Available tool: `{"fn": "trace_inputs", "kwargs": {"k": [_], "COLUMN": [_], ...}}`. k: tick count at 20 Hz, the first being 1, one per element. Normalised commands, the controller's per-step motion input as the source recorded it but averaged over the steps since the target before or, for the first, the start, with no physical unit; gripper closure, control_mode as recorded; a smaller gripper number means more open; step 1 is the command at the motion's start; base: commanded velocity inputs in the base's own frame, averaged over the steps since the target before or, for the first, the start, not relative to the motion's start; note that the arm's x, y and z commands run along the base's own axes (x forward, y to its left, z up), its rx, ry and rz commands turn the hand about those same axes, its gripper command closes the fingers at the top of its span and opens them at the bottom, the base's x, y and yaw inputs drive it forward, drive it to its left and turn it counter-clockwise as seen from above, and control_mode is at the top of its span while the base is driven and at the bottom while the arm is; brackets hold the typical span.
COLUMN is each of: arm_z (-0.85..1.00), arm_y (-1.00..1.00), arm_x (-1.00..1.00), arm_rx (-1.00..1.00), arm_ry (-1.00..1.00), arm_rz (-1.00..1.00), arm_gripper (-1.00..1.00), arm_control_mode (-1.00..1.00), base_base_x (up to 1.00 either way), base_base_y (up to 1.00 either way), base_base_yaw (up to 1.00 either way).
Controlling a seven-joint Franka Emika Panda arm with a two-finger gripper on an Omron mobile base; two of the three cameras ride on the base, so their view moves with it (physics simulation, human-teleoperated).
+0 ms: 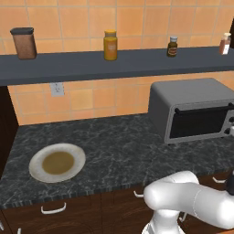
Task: Pick up the kebab skewer and baguette bread, and place them inside the toaster oven. Close the toaster oven door and start by setting the timer.
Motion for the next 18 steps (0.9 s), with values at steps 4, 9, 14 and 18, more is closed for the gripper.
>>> {"fn": "trace_inputs", "kwargs": {"k": [4, 9, 14, 18], "arm_z": [-0.15, -0.18, -0.1, -0.03], "arm_y": [0.0, -0.02, -0.15, -0.29], "arm_x": [0.25, 0.24, 0.14, 0.16], "arm_rx": [0.0, 0.0, 0.0, 0.0], "arm_ry": [0.0, 0.0, 0.0, 0.0], "arm_rz": [0.0, 0.0, 0.0, 0.0], "arm_gripper": [-1.0, -1.0, -1.0, -1.0], "arm_control_mode": [-1.0, -1.0, -1.0, -1.0], "base_base_x": [0.0, 0.0, 0.0, 0.0], "base_base_y": [0.0, 0.0, 0.0, 0.0], "base_base_yaw": [0.0, 0.0, 0.0, 0.0]}}
